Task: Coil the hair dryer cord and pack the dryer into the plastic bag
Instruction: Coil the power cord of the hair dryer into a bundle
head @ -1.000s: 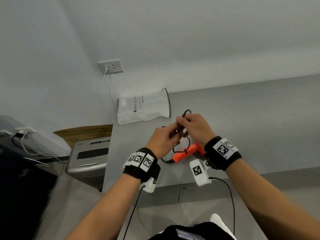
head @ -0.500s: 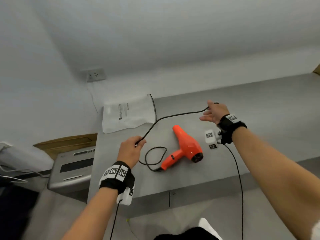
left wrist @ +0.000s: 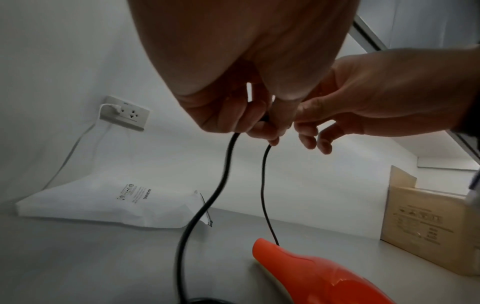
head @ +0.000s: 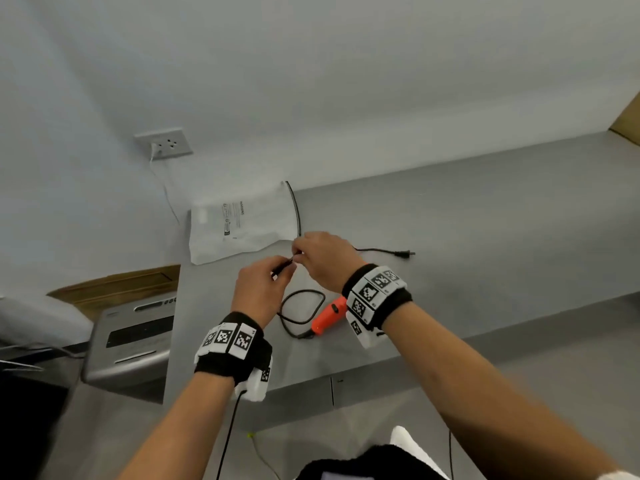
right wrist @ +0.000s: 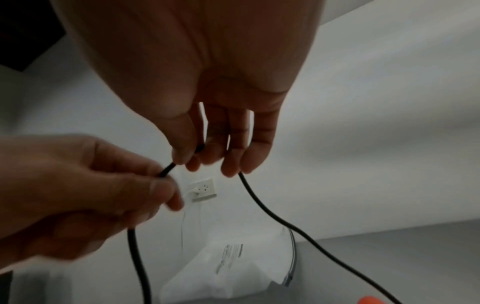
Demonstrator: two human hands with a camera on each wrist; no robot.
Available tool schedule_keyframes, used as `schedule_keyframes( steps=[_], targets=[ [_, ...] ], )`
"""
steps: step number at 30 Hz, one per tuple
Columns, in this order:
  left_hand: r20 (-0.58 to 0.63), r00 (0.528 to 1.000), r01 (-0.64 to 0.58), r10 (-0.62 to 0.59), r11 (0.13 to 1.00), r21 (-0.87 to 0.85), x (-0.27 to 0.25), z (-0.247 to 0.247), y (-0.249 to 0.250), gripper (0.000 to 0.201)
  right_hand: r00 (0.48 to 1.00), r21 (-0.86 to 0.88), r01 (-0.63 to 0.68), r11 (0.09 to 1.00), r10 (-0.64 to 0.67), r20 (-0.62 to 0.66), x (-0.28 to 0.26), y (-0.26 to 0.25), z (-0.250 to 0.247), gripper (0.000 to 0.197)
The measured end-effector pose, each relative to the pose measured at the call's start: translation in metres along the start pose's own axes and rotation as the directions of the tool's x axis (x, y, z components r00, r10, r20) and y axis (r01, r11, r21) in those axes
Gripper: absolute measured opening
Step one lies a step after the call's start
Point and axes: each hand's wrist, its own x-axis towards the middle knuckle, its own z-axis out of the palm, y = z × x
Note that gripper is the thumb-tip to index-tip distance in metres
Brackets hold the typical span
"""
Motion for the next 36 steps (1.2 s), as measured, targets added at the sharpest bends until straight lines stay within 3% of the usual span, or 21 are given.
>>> schedule_keyframes(
  steps=[3,6,8,10,12,14,16,17,21,25,28,30,32,33,36],
  targets=[
    [-0.018,0.995,0.095,-0.095,0.995,-0.012,-0.001,-0.005,-0.014,0.015,0.982,0.172,-0.031,0.985,0.062,-0.178,0.011,0.016,-0.021,0.018],
    [0.016,0.981,0.196,-0.195,0.979,-0.061,-0.008,-0.013,-0.031,0.017,0.849,0.359,-0.159,0.92,0.313,-0.426,0.017,0.059,-0.048,0.015],
    [-0.006,0.979,0.2,-0.202,0.973,-0.117,-0.011,-0.019,-0.033,0.02,0.806,0.36,-0.315,0.878,0.448,-0.387,0.017,0.087,-0.055,0.016],
    [-0.066,0.979,0.175,-0.195,0.957,-0.233,-0.008,-0.026,-0.027,0.023,0.815,0.252,-0.473,0.844,0.528,-0.239,0.017,0.098,-0.046,0.026],
    [-0.096,0.978,0.138,-0.187,0.916,-0.377,-0.002,-0.033,-0.011,0.024,0.868,0.164,-0.446,0.88,0.47,-0.161,0.013,0.084,-0.032,0.047],
    [-0.108,0.985,0.076,-0.132,0.904,-0.42,0.004,-0.04,0.009,0.024,0.951,0.216,-0.189,0.958,0.233,-0.202,0.008,0.051,-0.02,0.059],
    [-0.124,0.991,-0.001,-0.049,0.927,-0.376,0.009,-0.047,0.026,0.023,0.974,0.24,0.097,0.966,-0.042,-0.224,0.004,0.015,-0.008,0.062],
    [-0.135,0.991,-0.034,-0.016,0.933,-0.357,0.012,-0.05,0.032,0.023,0.968,0.246,0.167,0.955,-0.111,-0.225,0.004,0.0,-0.004,0.061],
    [-0.149,0.989,-0.059,0.011,0.945,-0.321,0.015,-0.05,0.031,0.021,0.957,0.352,0.172,0.92,-0.072,-0.28,0.014,-0.018,-0.007,0.041],
    [-0.108,0.994,-0.063,0.029,0.943,-0.326,0.003,-0.042,0.024,0.015,0.97,0.167,0.168,0.972,-0.133,-0.205,0.017,-0.024,-0.025,0.021],
    [-0.069,0.997,0.015,-0.042,0.939,-0.345,-0.007,-0.031,0.012,0.012,0.942,0.313,0.083,0.946,0.028,-0.334,0.02,-0.01,-0.042,0.02],
    [0.014,0.996,0.086,-0.086,0.942,-0.323,-0.015,-0.019,-0.005,0.01,0.851,0.46,0.018,0.888,0.228,-0.474,0.023,0.01,-0.058,0.016],
    [0.151,0.983,0.146,-0.107,0.951,-0.272,-0.025,-0.009,-0.022,0.018,0.751,0.583,-0.026,0.812,0.4,-0.525,0.024,0.033,-0.072,0.013],
    [0.196,0.974,0.159,-0.11,0.953,-0.257,-0.03,-0.005,-0.028,0.024,0.727,0.579,-0.07,0.812,0.439,-0.528,0.024,0.047,-0.074,0.015],
    [0.179,0.978,0.166,-0.108,0.921,-0.353,-0.033,-0.002,-0.028,0.031,0.762,0.442,-0.292,0.848,0.486,-0.429,0.014,0.078,-0.066,0.025]
  ],
)
